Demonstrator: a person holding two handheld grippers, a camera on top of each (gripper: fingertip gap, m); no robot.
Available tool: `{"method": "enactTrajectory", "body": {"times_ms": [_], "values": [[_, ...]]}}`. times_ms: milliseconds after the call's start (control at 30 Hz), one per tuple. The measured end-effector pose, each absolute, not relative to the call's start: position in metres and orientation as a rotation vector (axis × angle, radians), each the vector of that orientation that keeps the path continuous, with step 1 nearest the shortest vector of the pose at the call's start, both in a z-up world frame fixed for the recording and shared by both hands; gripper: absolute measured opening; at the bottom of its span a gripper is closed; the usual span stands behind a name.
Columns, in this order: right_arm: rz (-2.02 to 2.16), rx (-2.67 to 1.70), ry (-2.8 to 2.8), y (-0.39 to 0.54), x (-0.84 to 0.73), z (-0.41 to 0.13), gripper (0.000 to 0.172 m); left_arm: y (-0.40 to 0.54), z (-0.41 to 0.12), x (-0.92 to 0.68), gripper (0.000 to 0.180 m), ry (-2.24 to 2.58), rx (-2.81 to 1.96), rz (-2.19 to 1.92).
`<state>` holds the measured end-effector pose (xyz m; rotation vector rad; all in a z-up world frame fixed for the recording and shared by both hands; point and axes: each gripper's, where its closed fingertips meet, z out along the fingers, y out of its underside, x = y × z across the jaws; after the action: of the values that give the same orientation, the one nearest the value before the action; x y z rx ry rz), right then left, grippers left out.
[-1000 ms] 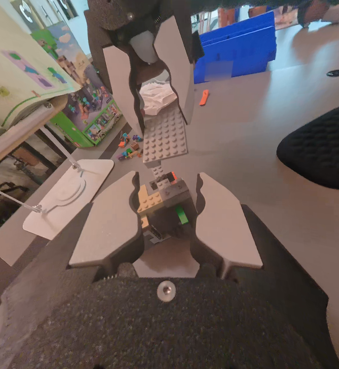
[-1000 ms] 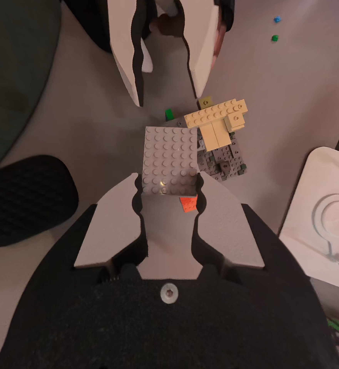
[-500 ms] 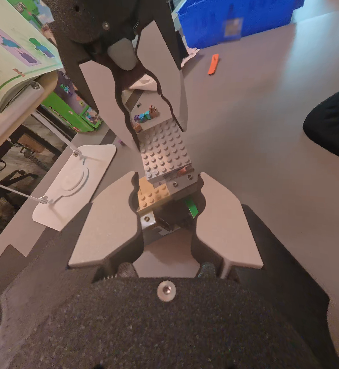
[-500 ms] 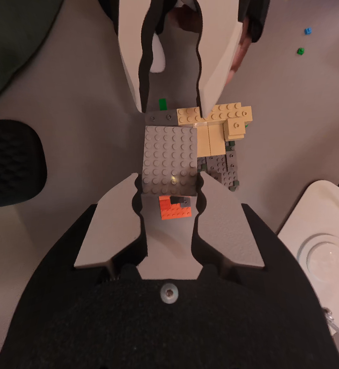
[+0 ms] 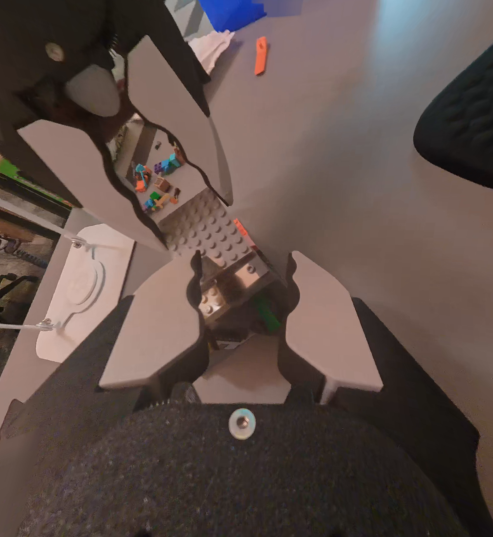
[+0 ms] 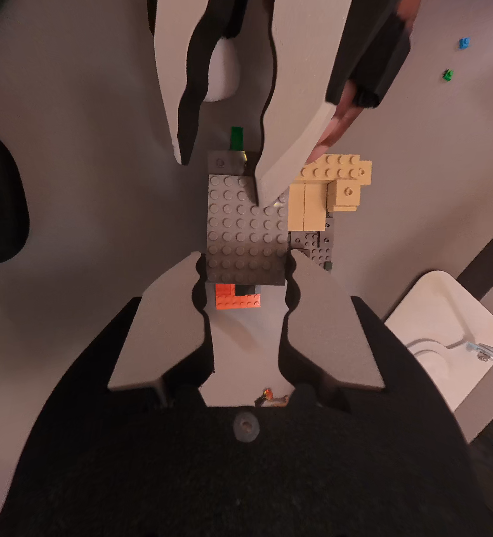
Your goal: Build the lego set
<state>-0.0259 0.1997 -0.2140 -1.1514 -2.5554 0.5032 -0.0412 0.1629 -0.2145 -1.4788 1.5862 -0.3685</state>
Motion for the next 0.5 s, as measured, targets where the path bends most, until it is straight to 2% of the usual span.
{"method": "enactTrajectory", "body": {"times_ms": [300,500], "values": [[0.465,-1.207,-2.552,0.202,-0.026,-0.222,0.052,0.165,-0.222,-0.044,0.055,1.611,-1.484,-0.292],[0.627,-1.447,-2.263,0.204,-0.021,-0.201,0.051,0.165,-0.218,-0.043,0.053,1.568,-1.490,-0.349]]}}
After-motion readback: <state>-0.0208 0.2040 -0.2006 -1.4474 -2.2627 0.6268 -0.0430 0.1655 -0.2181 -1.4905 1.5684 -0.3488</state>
